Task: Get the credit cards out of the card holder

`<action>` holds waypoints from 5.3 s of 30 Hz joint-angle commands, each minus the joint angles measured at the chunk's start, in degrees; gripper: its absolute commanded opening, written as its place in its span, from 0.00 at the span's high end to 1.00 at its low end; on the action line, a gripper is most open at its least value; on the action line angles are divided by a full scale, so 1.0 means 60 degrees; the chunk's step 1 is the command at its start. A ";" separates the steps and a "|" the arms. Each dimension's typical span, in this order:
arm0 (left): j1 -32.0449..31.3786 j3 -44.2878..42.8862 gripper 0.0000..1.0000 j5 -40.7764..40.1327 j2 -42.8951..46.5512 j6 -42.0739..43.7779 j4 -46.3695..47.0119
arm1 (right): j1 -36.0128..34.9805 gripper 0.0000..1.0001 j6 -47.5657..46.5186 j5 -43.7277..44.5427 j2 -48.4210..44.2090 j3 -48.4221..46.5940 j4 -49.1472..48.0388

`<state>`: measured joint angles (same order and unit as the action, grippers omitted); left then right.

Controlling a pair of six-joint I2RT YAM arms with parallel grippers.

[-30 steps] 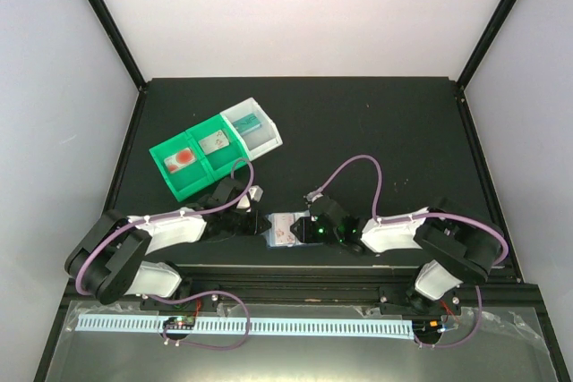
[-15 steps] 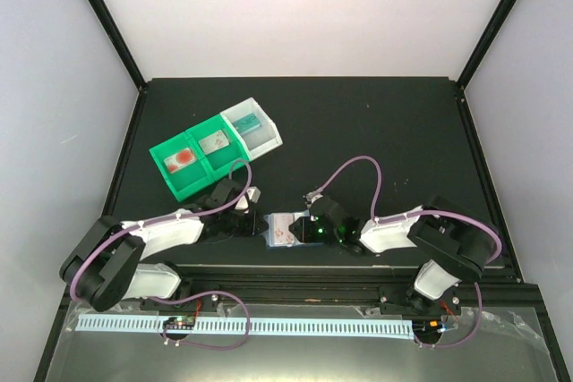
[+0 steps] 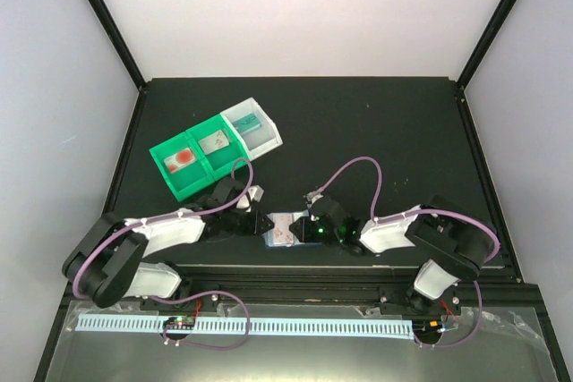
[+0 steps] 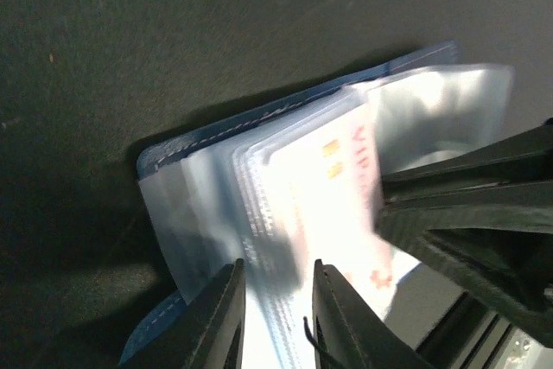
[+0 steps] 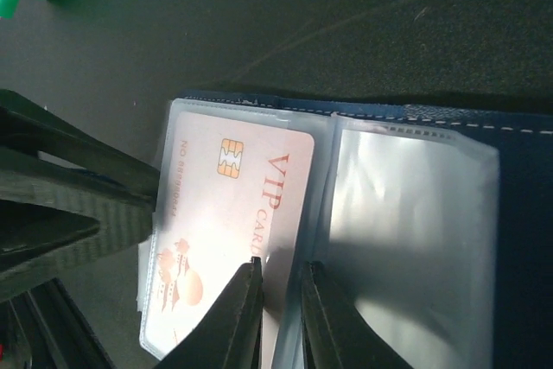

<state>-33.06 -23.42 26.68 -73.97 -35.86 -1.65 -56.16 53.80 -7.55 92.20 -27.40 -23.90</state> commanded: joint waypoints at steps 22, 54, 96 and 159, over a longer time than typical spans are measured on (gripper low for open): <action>0.0019 0.0005 0.85 -0.0616 -0.0964 0.0156 0.0145 | 0.0303 0.83 0.0201 -0.0166 -0.0289 0.0692 -0.0477; 0.0024 -0.0004 0.85 -0.0741 -0.1028 0.0178 0.0180 | 0.0964 0.99 0.0056 -0.0132 -0.1421 0.1815 -0.0365; -0.0131 -0.1728 0.53 0.4729 0.4766 0.1604 -0.1963 | 0.1099 0.99 -0.4176 -0.6532 -0.8045 0.0129 0.4303; -0.0556 -0.1673 0.98 0.4032 0.5023 0.0527 -0.1173 | 0.1102 0.46 -0.2902 -0.5196 -0.7489 0.0015 0.3580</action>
<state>-36.36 -31.75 56.60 -44.75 -29.04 -11.25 -49.67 37.32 -45.89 49.25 -26.35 -5.80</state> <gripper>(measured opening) 0.020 0.410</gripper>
